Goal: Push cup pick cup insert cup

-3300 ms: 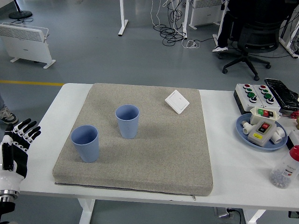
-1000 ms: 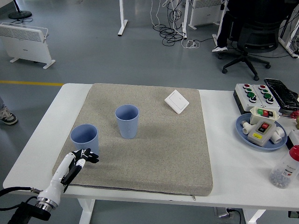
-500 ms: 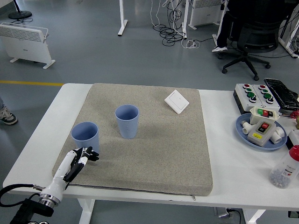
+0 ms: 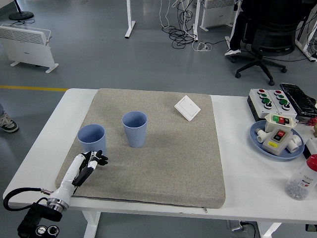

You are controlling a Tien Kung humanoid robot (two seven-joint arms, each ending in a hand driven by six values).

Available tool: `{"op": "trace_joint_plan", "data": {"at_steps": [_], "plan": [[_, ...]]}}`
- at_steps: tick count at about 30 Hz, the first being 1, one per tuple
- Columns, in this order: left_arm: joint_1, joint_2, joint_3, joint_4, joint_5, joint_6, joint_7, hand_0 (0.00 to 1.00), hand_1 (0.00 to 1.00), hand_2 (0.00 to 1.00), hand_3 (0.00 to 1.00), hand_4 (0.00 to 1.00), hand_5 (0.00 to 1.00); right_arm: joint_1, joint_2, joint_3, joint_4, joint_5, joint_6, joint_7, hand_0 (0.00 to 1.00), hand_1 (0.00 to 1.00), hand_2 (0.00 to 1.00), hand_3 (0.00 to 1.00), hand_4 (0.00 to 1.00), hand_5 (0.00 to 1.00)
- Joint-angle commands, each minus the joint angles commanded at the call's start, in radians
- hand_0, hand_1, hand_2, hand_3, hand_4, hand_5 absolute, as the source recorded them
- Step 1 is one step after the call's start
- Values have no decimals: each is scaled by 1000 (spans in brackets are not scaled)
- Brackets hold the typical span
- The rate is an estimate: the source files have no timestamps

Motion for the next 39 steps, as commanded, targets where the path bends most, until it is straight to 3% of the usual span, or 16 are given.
{"op": "trace_joint_plan", "data": {"at_steps": [11,39], "plan": [[-77,37,50,79,49,21,-18,667,533,501,502,605,998,-10,1,-17,0,8,2,-1,691,593,612,546,107,478],[-222,34,57,238,119,24,-33,681,532,497,497,560,998,-8,0,-38,0,18,7,-3,691,592,614,546,103,473]]}}
